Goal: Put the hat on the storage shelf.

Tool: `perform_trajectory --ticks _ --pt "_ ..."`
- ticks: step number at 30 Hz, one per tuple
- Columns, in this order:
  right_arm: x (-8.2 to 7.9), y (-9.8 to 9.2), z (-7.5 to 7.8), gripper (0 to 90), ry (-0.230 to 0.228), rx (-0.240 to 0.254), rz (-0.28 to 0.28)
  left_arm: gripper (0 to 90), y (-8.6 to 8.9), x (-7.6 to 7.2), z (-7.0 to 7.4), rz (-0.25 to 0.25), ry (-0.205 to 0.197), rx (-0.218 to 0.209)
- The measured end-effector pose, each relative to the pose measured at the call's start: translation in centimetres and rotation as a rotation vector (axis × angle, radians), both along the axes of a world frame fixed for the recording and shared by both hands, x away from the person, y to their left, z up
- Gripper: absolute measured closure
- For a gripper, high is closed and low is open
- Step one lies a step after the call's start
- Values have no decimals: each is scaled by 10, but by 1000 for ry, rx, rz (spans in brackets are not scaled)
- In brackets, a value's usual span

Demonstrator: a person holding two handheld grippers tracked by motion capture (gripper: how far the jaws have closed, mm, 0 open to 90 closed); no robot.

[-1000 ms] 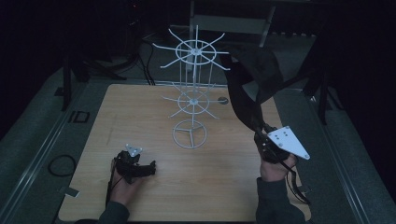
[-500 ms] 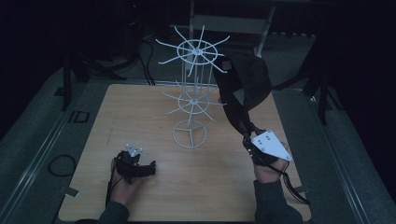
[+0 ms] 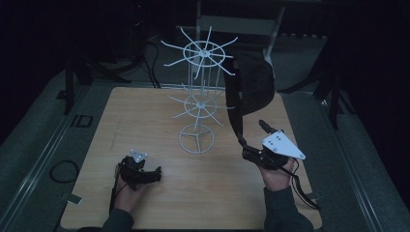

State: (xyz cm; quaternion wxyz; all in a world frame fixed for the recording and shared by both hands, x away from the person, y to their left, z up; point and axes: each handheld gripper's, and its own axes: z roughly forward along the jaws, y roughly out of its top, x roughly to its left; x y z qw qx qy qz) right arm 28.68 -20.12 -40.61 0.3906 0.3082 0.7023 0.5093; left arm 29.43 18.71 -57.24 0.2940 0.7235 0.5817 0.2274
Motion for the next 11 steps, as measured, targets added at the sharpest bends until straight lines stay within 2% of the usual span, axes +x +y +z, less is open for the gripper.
perform_trajectory --ticks 5,11 --pt "2 2 -3 123 62 14 36 1 0 0 0 0 0 0" --pt "-2 -1 -4 109 85 56 74 1 0 0 0 0 0 1"
